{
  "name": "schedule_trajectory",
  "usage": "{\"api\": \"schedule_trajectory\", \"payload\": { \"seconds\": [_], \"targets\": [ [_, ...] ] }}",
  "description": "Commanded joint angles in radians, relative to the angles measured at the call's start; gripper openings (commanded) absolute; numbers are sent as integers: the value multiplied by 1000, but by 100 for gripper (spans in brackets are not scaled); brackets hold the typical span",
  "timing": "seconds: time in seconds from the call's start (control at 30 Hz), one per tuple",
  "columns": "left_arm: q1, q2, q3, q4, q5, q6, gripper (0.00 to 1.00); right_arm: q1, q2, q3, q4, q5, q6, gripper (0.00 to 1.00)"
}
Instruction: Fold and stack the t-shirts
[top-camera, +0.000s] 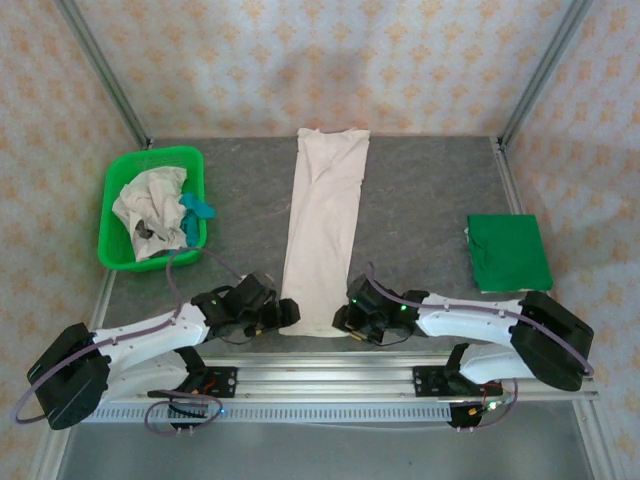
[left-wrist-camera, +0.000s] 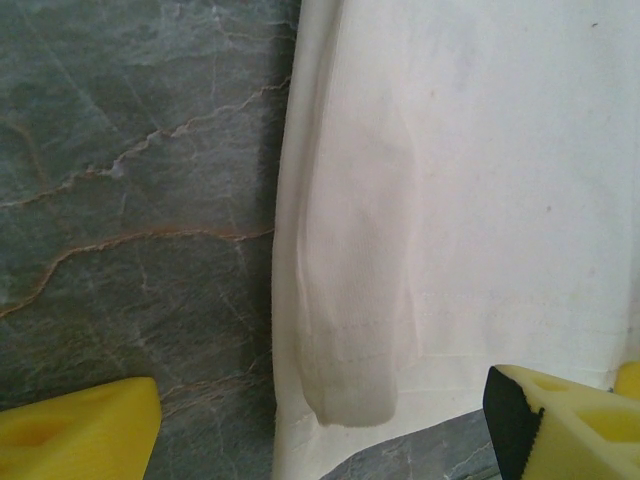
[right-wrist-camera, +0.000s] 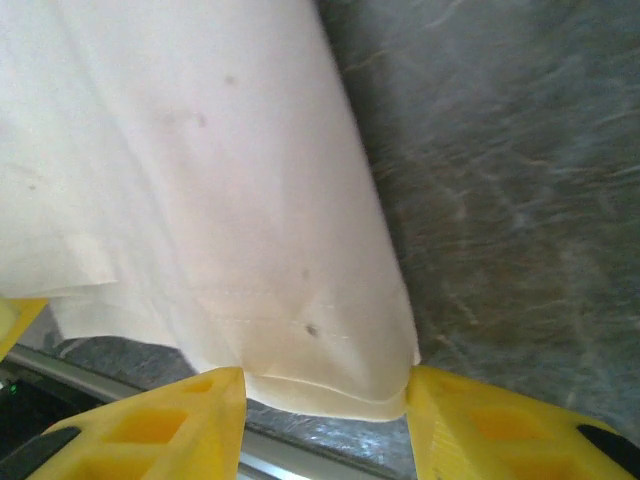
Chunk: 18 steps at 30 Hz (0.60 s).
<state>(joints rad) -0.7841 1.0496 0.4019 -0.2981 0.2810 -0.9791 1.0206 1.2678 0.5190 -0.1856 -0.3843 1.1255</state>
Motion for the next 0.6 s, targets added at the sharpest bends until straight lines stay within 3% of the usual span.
{"api": "schedule_trajectory", "payload": {
  "seconds": [0.0,0.27,0.57],
  "targets": [
    [6,-4,-15,20,-1,-14,85,4,-15,24,-2,15,-12,46],
    [6,-8,-14,27,8,-13,85,5,4,18,0,39,-5,49],
    [3,-13,-36,105,55,-36,84,4,75,21,67,33,-17,40]
  ]
}}
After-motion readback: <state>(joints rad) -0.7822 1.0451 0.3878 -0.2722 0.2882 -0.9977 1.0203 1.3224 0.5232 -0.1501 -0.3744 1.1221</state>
